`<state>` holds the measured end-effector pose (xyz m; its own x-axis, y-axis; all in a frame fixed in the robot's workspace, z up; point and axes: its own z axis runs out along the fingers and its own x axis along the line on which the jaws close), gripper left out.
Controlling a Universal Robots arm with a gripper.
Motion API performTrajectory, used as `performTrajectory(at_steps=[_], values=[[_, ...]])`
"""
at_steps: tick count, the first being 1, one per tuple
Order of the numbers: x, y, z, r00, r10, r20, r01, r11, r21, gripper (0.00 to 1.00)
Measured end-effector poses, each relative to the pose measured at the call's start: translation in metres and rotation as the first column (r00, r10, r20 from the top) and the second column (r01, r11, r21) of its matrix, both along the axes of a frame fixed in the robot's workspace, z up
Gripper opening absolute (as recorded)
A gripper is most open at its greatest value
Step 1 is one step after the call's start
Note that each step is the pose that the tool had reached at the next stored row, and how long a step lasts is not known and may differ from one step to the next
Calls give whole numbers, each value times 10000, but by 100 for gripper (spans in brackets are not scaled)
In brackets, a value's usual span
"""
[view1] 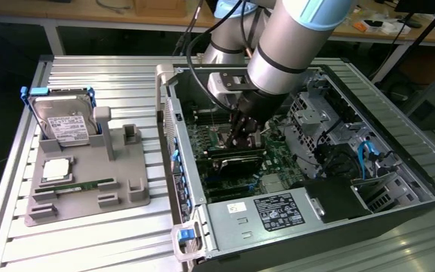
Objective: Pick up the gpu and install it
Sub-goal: 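Insert the gpu into the slot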
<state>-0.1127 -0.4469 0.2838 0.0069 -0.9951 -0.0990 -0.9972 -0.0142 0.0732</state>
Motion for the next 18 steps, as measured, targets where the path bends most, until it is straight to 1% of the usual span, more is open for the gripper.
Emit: performTrajectory(at_steps=[2,4,6,7,9,11,13,14,16,17,18], values=[[0,-28,0,10000,-1,-2,1,10000,1,11],[0,-43,0,10000,0,-2,0,10000,16,11],[0,-65,0,10000,0,-2,0,10000,50,11],[0,-82,1,10000,0,-3,0,10000,85,11],[0,-124,-1,10000,0,-1,0,9997,236,11],[0,-172,0,10000,0,-1,0,9992,409,11],[0,-217,0,10000,0,-2,0,9985,548,11],[0,-227,0,10000,0,-1,0,9982,594,11],[0,-227,0,10000,-1,-1,1,9982,597,11],[0,-226,1,10000,-1,-2,1,9983,575,11],[0,-225,4,10000,-1,-3,2,9990,442,11]])
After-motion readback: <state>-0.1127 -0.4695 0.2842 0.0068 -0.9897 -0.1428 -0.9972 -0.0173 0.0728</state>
